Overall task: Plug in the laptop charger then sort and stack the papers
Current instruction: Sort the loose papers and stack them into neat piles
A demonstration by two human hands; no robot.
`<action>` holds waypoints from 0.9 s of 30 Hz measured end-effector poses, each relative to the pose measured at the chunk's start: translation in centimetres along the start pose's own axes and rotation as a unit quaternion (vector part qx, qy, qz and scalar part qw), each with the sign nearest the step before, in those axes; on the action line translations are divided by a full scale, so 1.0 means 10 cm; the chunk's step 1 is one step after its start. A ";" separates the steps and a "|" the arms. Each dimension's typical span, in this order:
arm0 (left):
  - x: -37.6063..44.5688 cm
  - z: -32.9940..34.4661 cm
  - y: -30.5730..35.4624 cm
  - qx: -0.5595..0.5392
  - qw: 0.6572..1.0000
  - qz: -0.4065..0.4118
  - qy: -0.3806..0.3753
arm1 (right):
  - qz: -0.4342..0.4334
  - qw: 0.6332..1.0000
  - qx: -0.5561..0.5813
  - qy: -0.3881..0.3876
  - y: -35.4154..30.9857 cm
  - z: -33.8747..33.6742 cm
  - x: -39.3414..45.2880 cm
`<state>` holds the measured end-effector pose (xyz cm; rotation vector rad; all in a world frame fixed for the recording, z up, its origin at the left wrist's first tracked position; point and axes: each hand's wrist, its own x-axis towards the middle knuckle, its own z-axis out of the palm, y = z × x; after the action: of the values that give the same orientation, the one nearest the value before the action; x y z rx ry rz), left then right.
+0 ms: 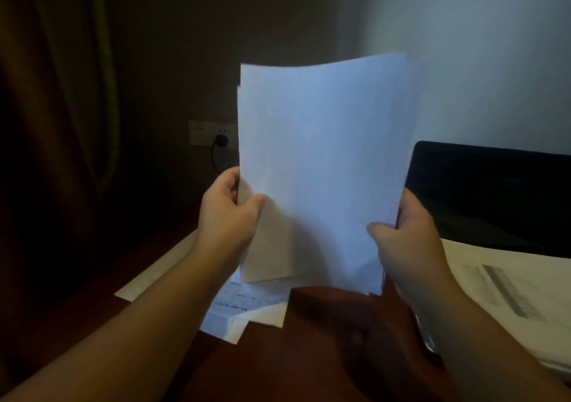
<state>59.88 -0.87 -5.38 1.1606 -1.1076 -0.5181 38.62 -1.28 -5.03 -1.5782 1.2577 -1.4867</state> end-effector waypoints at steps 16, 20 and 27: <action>-0.50 0.37 -0.19 0.042 0.998 0.000 -0.043 | 0.065 0.995 0.029 0.075 0.15 -0.20 -0.14; -0.53 0.41 -0.26 0.036 0.999 -0.023 -0.026 | 0.060 0.996 0.015 0.070 0.15 -0.22 -0.15; -0.52 0.41 -0.29 0.042 0.997 -0.059 -0.038 | 0.073 0.996 0.019 0.043 0.15 -0.24 -0.20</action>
<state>54.64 0.39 -10.21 1.2947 -1.1400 -0.6149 36.12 0.42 -6.78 -1.3798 1.3537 -1.4916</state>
